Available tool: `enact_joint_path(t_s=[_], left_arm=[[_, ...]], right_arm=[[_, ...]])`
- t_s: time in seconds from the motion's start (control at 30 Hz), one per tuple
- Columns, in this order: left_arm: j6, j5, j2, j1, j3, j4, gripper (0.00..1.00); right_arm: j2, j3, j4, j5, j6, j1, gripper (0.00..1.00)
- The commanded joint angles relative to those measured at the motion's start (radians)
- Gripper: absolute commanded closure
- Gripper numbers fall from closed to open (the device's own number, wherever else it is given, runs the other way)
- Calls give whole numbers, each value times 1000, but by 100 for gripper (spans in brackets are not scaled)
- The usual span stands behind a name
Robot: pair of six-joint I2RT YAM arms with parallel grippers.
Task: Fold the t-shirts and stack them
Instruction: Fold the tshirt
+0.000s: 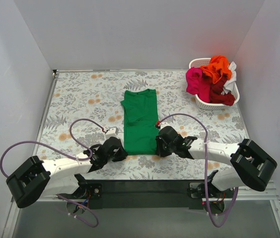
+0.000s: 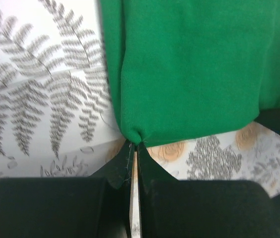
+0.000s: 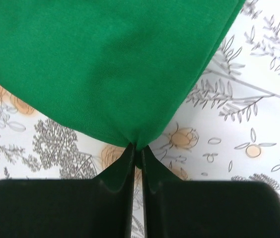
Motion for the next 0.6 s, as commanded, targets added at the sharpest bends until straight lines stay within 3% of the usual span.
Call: enact_joint_path(t_s=[0.0, 0.17, 0.57], left_arm=[[-42, 110, -66, -29, -62, -90, 100], [-87, 157, -152, -87, -95, -107, 100], [8, 327, -361, -139, 11, -159, 100]], right_arm=[[-32, -46, -154, -38, -16, 24, 99], [-73, -46, -226, -90, -33, 70, 99], [-308, 41, -468, -263, -141, 118, 99]])
